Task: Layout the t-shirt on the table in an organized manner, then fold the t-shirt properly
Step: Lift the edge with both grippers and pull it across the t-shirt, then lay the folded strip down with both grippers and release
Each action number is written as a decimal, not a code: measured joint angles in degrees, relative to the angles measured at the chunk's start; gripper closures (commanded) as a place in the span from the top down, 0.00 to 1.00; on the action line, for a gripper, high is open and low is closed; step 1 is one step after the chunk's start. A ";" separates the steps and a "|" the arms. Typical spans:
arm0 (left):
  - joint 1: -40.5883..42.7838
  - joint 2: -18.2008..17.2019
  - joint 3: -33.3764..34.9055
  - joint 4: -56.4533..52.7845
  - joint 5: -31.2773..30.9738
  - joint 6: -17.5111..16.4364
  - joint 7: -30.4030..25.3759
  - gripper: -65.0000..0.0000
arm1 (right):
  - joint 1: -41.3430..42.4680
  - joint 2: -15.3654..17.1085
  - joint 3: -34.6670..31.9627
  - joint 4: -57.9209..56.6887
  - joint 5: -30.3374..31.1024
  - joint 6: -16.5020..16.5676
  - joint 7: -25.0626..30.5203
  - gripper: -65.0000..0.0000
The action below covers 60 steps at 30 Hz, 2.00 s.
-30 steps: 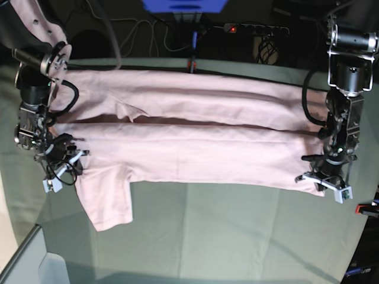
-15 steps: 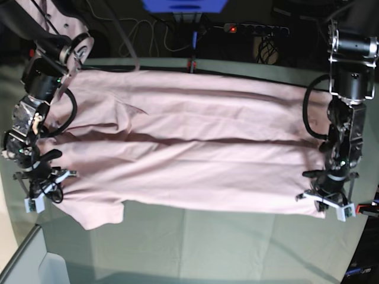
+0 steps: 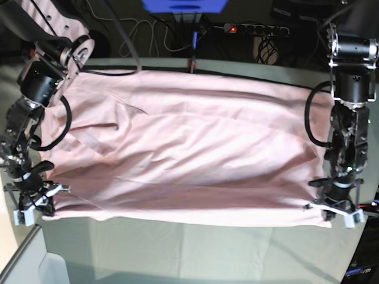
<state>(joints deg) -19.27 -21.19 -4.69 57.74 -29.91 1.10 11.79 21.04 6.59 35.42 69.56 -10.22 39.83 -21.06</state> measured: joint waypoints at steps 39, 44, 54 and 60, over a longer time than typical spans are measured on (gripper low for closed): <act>27.82 0.90 -9.88 21.90 0.07 -0.07 -0.52 0.00 | -27.93 -7.21 0.04 21.99 3.02 0.22 0.55 0.00; 29.31 1.36 -9.84 22.18 0.04 -0.04 -0.04 0.00 | -32.76 -6.91 -0.07 24.33 6.01 0.22 0.52 0.00; 32.39 1.51 -9.86 22.08 0.04 -0.07 -0.48 0.00 | -37.77 -7.04 0.04 24.02 9.46 0.20 0.68 0.00; 33.79 1.53 -9.86 21.77 0.04 -0.04 -0.59 0.00 | -38.29 -7.23 2.16 24.02 10.10 0.22 0.68 0.00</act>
<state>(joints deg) 14.52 -19.66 -14.55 79.50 -29.87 1.06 11.20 -17.26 -0.64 37.58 93.58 -0.12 40.05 -20.38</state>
